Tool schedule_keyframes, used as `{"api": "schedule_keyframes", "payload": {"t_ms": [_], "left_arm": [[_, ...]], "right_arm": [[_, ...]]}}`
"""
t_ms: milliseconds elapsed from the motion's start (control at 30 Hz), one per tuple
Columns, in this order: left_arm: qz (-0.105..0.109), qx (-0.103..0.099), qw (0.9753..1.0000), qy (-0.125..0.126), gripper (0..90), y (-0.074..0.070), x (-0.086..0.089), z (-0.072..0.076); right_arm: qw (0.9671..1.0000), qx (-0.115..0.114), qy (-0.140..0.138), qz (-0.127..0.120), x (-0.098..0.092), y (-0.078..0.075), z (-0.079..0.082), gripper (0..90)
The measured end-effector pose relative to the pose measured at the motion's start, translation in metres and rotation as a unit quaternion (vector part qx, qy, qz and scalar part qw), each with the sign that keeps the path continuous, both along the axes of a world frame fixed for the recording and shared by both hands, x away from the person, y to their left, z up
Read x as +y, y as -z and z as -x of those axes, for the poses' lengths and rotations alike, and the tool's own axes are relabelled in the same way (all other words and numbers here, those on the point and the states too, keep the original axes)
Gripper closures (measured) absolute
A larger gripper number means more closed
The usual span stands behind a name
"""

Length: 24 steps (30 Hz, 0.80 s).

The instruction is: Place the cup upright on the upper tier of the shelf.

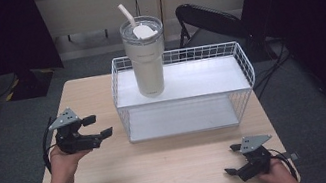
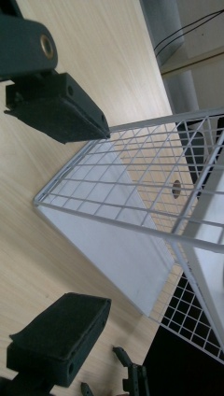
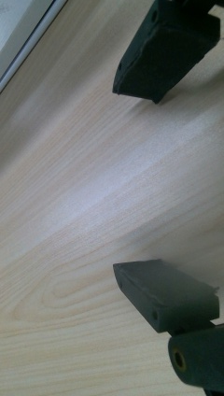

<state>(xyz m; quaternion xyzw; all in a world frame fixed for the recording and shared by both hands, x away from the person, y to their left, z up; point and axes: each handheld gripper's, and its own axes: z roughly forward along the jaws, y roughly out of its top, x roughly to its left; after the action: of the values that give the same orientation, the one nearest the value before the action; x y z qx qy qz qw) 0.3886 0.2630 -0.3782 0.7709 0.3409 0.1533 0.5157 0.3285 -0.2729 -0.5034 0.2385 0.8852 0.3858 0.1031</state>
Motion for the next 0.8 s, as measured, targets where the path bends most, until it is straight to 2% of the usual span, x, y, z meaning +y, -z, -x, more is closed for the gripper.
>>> {"api": "schedule_keyframes", "payload": {"t_ms": [300,333,800], "left_arm": [[0.002,0.014,0.9999,-0.004,15.7,0.019,0.003,0.003],[0.007,0.015,0.9998,-0.004,15.7,0.023,0.003,0.004],[0.005,0.026,0.9996,-0.005,15.7,0.042,0.005,0.01]], "right_arm": [[1.0,0.0,0.0,0.001,0.0,0.0,0.0,11.7],[1.0,0.0,0.0,0.0,0.0,0.0,0.0,11.7],[1.0,0.0,0.0,0.0,0.0,0.0,0.0,11.7]]}}
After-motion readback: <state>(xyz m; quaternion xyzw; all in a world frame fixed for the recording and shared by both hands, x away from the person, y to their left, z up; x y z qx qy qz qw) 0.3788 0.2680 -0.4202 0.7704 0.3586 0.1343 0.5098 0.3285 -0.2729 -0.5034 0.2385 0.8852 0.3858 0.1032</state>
